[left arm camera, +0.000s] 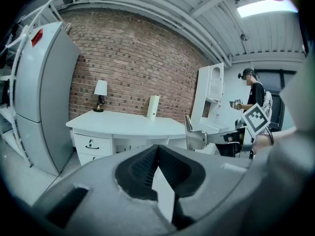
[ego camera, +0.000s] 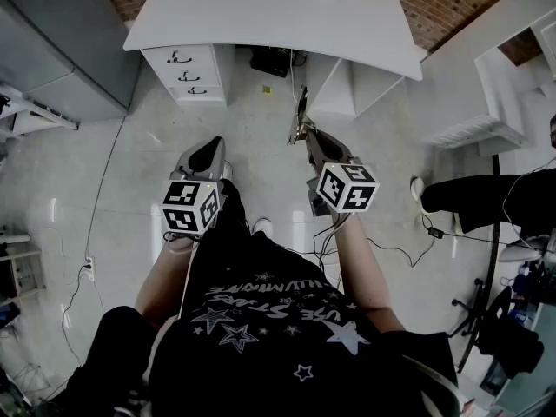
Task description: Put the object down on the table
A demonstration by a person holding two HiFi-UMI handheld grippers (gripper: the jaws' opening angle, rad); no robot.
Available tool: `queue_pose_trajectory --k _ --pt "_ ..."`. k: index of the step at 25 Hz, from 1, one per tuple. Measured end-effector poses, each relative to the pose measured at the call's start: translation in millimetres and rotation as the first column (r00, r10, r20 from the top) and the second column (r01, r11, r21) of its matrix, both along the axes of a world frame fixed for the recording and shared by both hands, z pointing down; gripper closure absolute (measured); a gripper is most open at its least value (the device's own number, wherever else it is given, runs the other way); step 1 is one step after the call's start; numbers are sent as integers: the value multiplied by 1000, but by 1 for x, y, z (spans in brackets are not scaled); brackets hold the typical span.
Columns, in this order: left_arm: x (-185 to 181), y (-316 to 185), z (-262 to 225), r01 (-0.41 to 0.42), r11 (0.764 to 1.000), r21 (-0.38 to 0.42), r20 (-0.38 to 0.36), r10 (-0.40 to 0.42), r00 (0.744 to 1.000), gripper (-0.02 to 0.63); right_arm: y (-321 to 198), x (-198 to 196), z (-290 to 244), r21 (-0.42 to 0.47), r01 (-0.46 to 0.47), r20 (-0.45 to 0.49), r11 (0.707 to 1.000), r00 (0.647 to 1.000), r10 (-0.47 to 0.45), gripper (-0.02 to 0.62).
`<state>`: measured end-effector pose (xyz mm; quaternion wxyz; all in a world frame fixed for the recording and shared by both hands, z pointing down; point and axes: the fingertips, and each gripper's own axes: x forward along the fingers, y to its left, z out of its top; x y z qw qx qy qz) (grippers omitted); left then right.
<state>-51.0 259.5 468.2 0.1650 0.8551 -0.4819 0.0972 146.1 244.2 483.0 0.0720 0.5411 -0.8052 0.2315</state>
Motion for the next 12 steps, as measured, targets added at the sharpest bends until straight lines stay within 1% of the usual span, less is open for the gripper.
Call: queue_pose_trajectory --k 7,12 --pt "0 1 -5 1 1000 20 13 -2 1000 586 3 2 1 -1 -7 4 1000 1000 7 582" --pt "-4 -6 -10 4 1000 29 5 -5 1000 586 -2 0 -2 -2 -4 5 1000 1000 4 581"
